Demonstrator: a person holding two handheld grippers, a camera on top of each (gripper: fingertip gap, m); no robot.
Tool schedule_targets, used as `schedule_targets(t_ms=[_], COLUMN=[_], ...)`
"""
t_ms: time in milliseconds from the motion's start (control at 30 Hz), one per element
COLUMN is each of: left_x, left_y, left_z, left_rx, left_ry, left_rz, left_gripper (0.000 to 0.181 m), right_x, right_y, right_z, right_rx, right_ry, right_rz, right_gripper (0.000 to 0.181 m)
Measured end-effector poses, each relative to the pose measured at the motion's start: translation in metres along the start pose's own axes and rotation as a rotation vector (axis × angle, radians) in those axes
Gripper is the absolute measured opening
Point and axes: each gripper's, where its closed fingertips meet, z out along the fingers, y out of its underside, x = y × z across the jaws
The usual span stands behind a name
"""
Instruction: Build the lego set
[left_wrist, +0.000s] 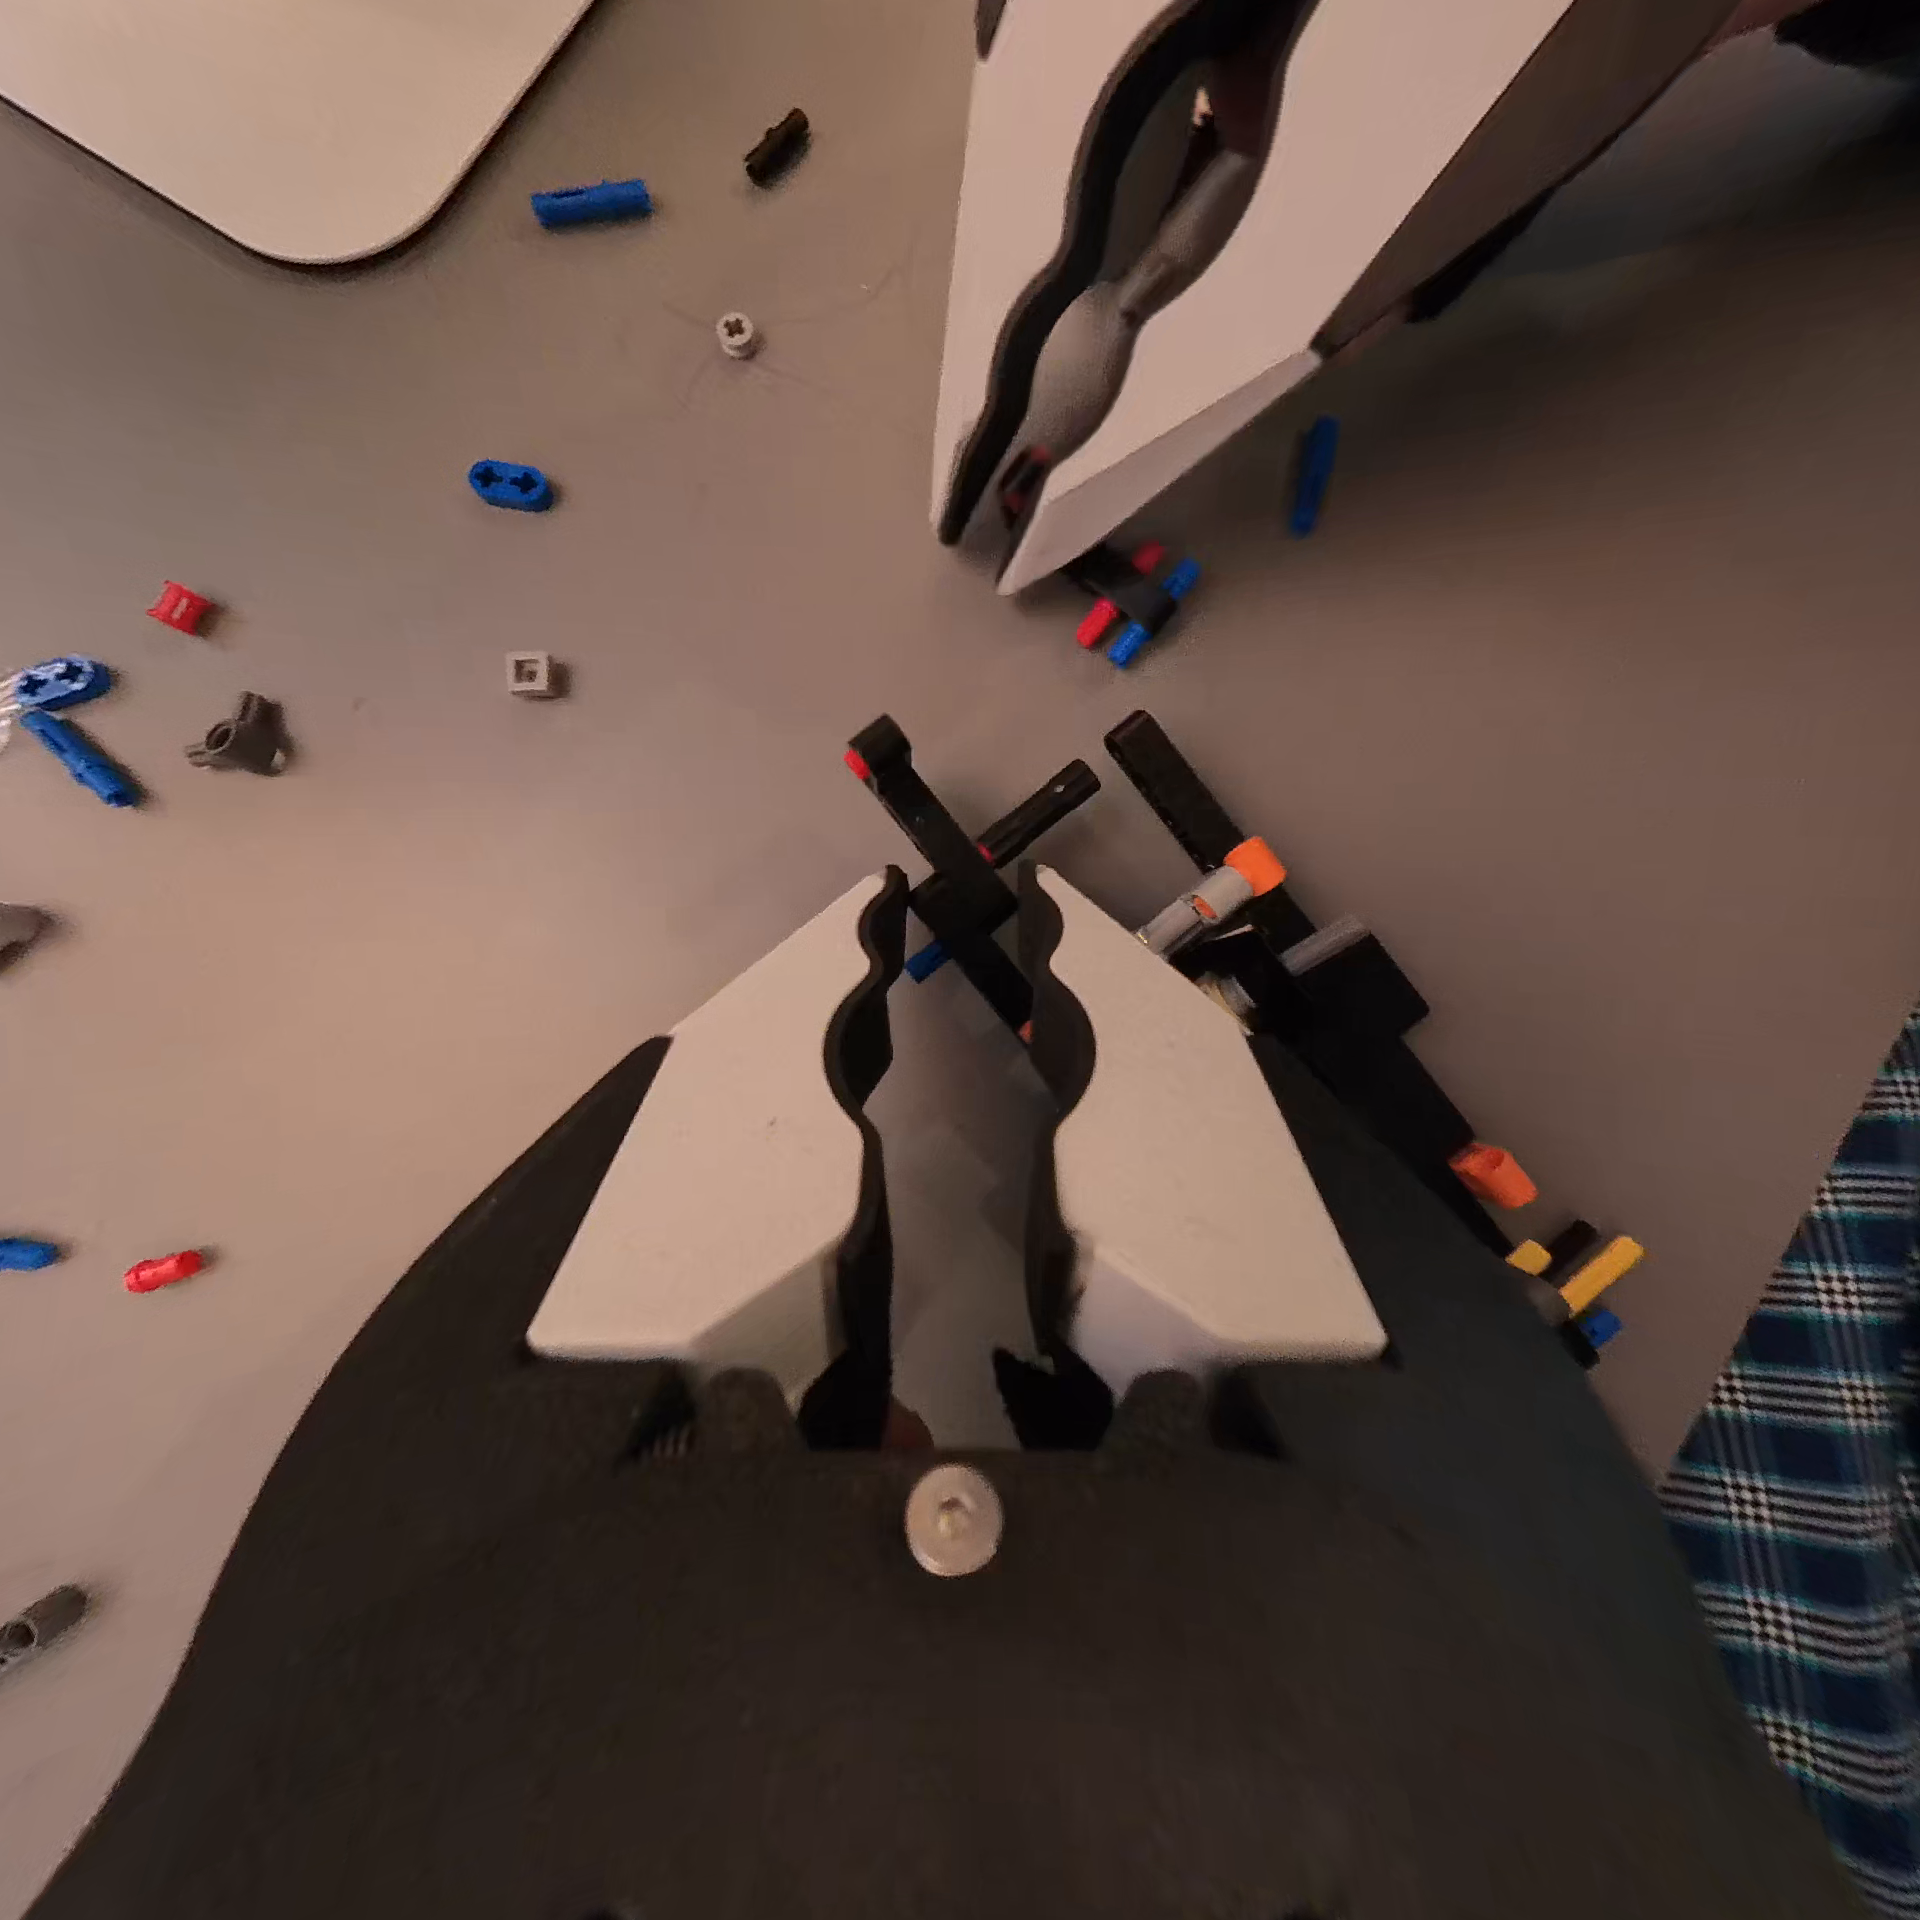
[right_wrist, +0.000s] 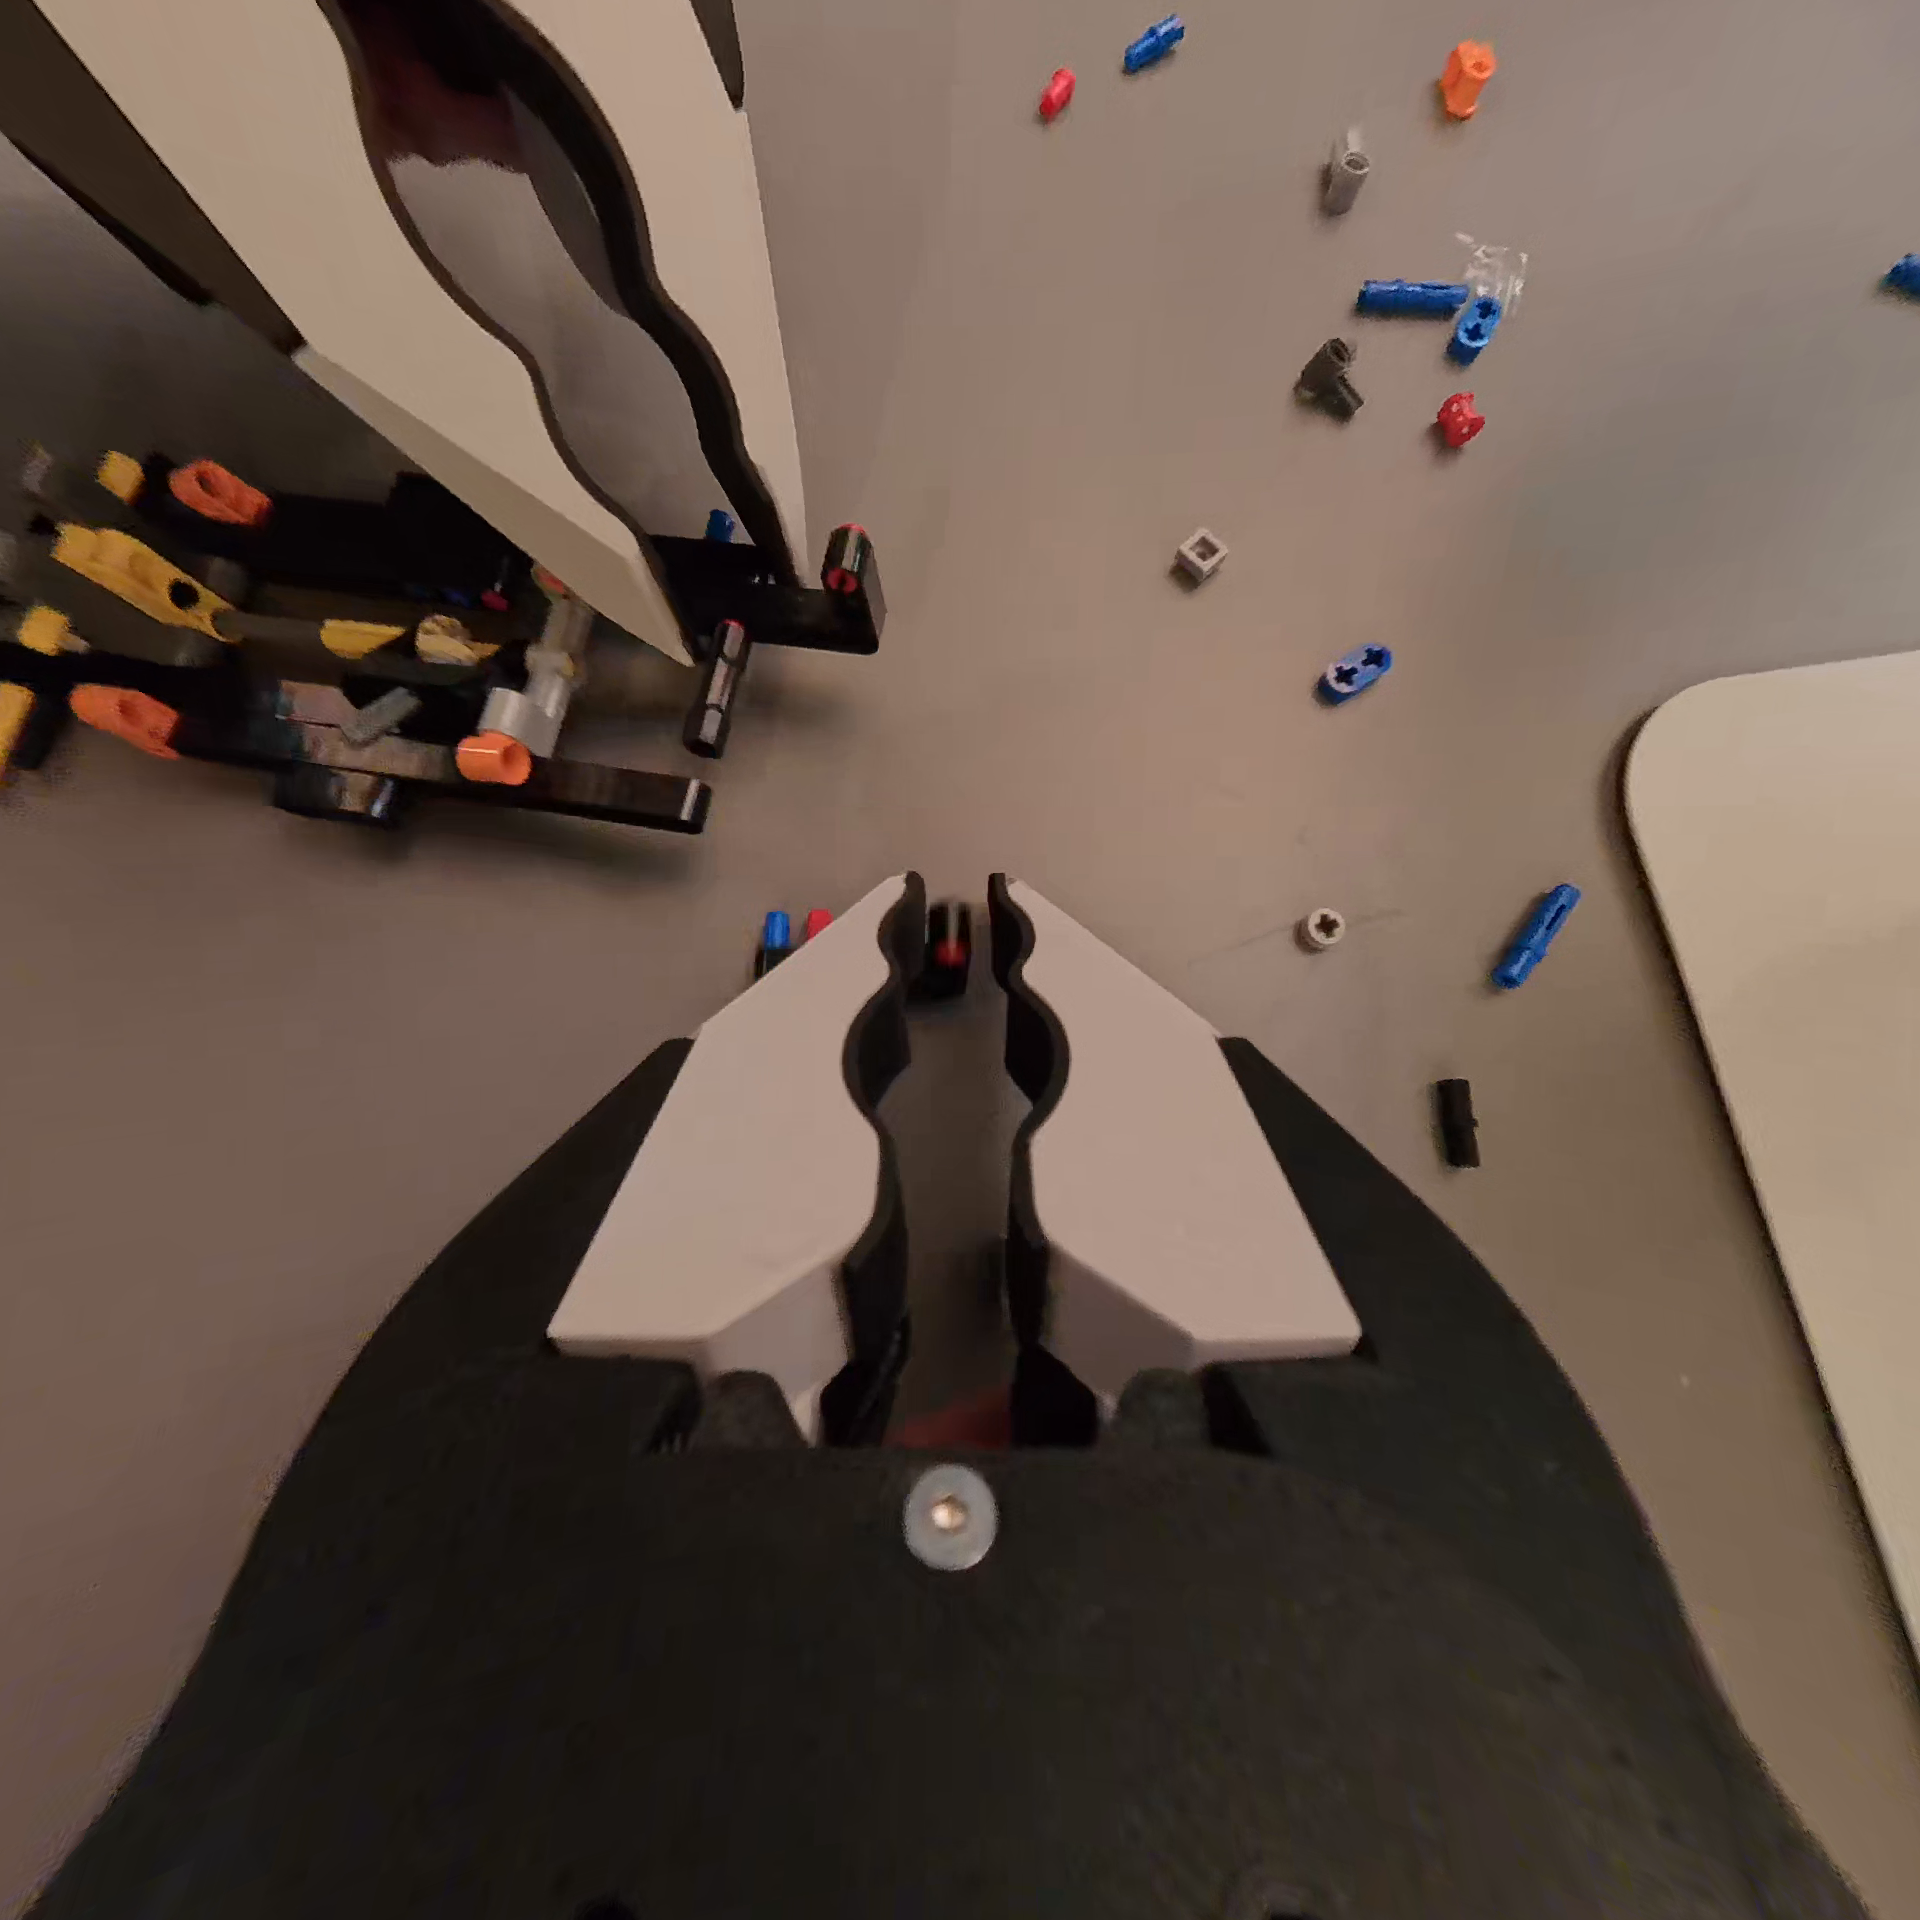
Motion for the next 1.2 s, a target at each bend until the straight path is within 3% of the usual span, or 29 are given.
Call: schedule_targets(t_ms=[167, 400, 600, 1000, 1200], left_x=[0.005, 0.004, 0.001, 0.007, 0.011], left_y=[0.004, 0.001, -0.007, -0.029, -0.036], left_z=[0.002, 0.003, 0.0, -0.009, -0.018], left_rx=[-0.018, 0.0, 0.066, 0.178, 0.216], left_ry=[0.02, 0.001, -0.061, -0.172, -0.083], left_rz=[0.017, -0.019, -0.083, -0.04, -0.086], left_gripper=[0.02, 0.02, 0.02, 0.02, 0.024], right_x=[-0.008, -0.026, -0.041, -0.039, -0.038], right_y=[-0.004, -0.013, -0.016, -0.026, -0.033], right_z=[-0.004, -0.029, -0.018, -0.003, -0.012], right_rx=[0.014, 0.041, 0.057, 0.045, 0.091], right_ry=[-0.009, -0.064, -0.065, -0.038, -0.032], right_rz=[-0.017, -0.002, 0.089, 0.073, -0.03], right_gripper=[0.021, 0.017, 0.024, 0.004, 0.004])
